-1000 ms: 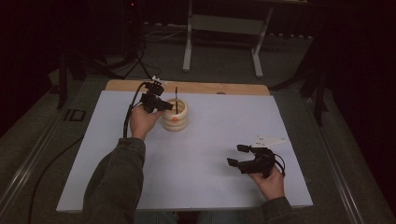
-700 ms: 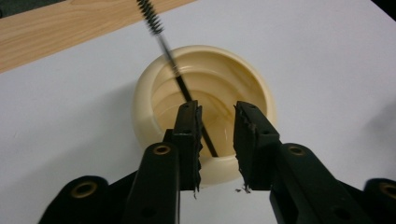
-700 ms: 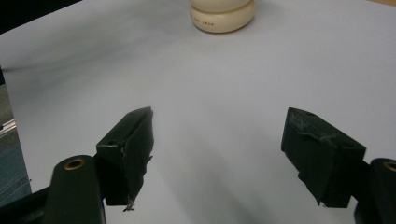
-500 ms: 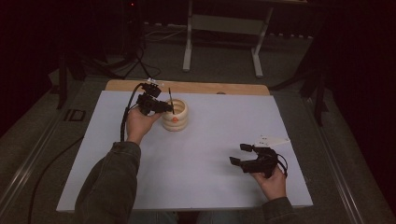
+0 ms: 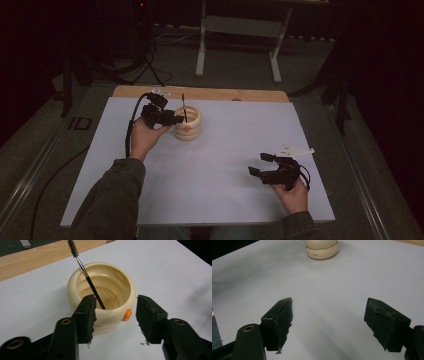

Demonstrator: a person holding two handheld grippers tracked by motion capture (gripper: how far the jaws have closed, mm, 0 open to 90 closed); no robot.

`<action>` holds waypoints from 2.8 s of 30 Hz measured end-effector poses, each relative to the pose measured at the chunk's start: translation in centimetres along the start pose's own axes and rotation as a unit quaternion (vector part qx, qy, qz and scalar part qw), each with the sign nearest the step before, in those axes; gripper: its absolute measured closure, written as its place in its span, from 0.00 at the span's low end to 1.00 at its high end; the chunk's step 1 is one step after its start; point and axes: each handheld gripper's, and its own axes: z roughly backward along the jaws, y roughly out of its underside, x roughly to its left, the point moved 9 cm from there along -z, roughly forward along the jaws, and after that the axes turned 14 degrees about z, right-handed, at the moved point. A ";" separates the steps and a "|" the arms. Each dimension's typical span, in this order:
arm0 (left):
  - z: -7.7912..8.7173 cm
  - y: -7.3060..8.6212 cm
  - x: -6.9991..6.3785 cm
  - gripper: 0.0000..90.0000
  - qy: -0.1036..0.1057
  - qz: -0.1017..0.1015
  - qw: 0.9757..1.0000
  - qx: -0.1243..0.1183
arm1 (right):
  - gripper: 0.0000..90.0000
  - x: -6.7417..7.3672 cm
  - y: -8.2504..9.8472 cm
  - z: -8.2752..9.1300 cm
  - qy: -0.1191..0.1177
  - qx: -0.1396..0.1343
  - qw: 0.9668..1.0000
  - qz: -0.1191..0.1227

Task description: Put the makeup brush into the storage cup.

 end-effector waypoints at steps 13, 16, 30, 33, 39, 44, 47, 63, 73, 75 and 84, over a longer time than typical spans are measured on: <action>1.5 1.0 -0.1 0.48 0.008 -0.007 1.000 -0.017 | 0.25 0.0 0.1 -0.1 0.007 0.005 1.000 -0.003; 1.9 1.4 -0.1 0.47 0.009 -0.009 1.000 -0.019 | 0.25 0.0 0.1 -0.1 0.009 0.005 1.000 -0.002; 2.6 3.3 -0.3 0.43 0.003 -0.027 0.999 -0.020 | 0.25 -0.2 0.4 0.2 0.018 0.006 1.000 -0.006; 2.8 3.6 -0.2 0.42 0.000 -0.029 0.999 -0.022 | 0.25 -0.2 0.4 0.2 0.019 0.007 1.000 -0.005; 3.1 4.0 -0.3 0.41 0.004 -0.034 0.999 -0.023 | 0.25 -0.3 0.5 0.3 0.021 0.008 1.000 -0.006; 3.2 4.4 -0.8 0.40 0.009 -0.044 0.999 -0.022 | 0.24 -0.4 0.5 0.3 0.022 0.008 1.000 -0.008; 3.4 4.6 -1.1 0.39 0.010 -0.049 0.998 -0.022 | 0.24 -0.4 0.5 0.2 0.022 0.008 1.000 -0.007; 3.9 6.7 -1.7 0.36 0.017 -0.069 0.997 -0.021 | 0.24 -0.2 0.5 0.1 0.022 0.010 1.000 -0.007; 4.3 8.6 -1.4 0.35 0.018 -0.072 0.997 -0.019 | 0.24 -0.2 0.6 0.0 0.023 0.012 1.000 -0.007; 4.4 9.0 -1.4 0.34 0.020 -0.071 0.997 -0.021 | 0.24 -0.2 0.6 0.0 0.023 0.013 1.000 -0.007; 4.5 10.5 -1.5 0.33 0.025 -0.072 0.997 -0.021 | 0.24 -0.2 0.7 -0.1 0.023 0.015 1.000 -0.006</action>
